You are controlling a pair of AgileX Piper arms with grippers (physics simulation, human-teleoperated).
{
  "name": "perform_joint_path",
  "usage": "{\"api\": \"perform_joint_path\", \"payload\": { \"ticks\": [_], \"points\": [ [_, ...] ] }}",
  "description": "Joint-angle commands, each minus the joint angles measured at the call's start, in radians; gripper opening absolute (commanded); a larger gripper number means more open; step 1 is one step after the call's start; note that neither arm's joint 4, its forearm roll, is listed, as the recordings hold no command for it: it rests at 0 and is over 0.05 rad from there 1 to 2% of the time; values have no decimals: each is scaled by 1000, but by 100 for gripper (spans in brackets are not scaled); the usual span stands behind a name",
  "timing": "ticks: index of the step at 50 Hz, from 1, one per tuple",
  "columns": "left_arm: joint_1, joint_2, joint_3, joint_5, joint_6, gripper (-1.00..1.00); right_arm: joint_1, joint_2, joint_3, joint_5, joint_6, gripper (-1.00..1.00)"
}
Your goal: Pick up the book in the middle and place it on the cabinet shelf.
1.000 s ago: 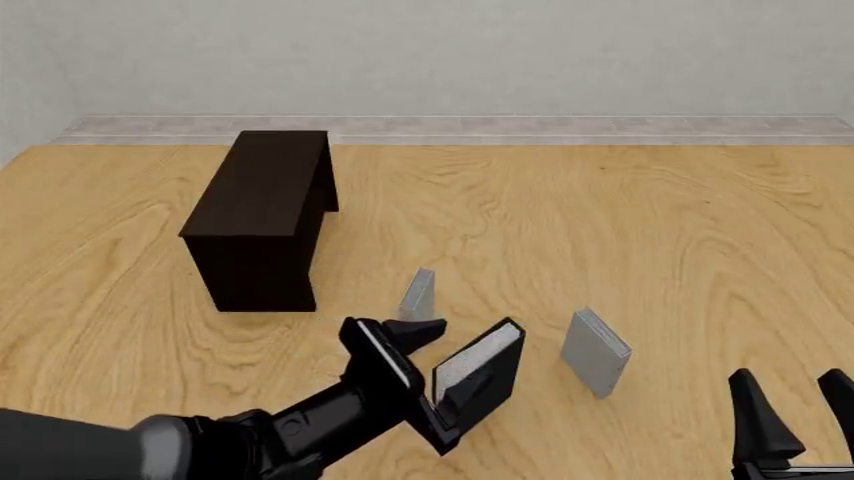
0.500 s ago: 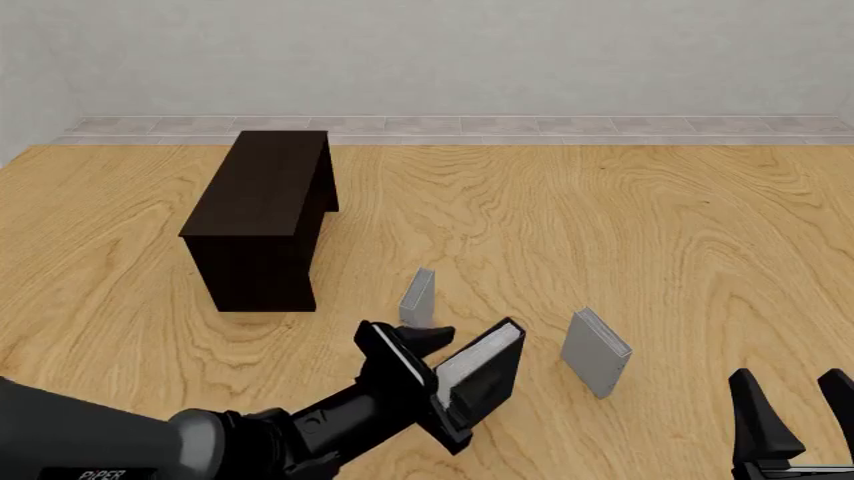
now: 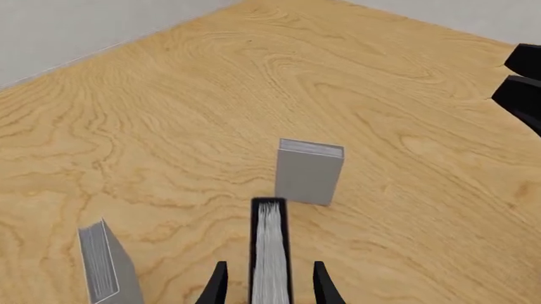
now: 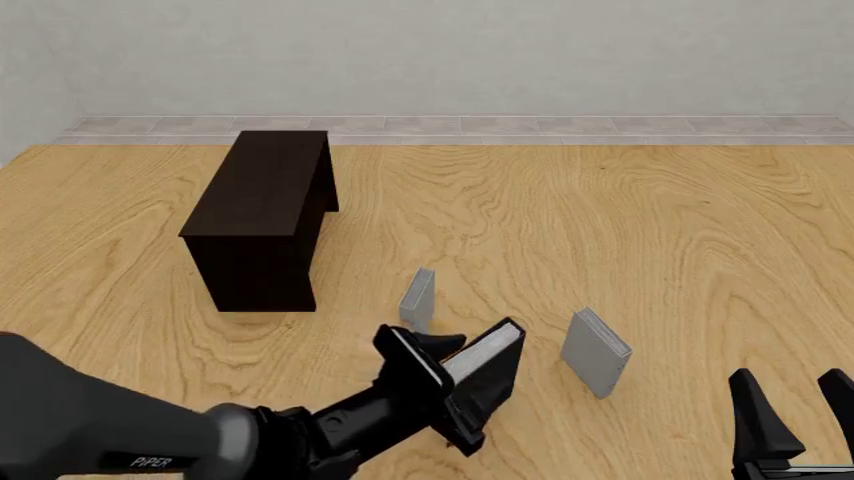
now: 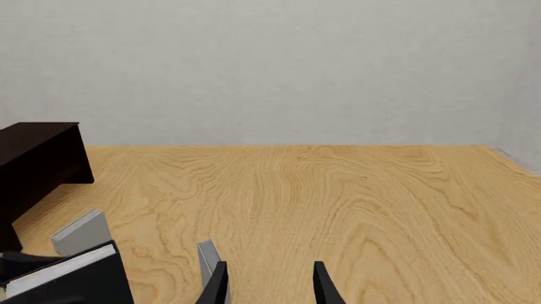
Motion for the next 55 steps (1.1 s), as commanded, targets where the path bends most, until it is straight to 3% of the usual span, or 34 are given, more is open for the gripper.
{"api": "perform_joint_path", "payload": {
  "ticks": [1,3,4,15,30,55],
  "points": [
    [6,52,-18,-14,3,100,0,0,0,0,0,100],
    [5,59,-20,-15,3,100,0,0,0,0,0,100],
    [7,57,-19,-15,2,-100,0,0,0,0,0,100],
    [13,44,-15,-14,2,-100,0,0,0,0,0,100],
    [14,-95,33,-5,48,-100,0,0,0,0,0,100],
    [5,-389,27,160,58,-100,0,0,0,0,0,100]
  ]
}}
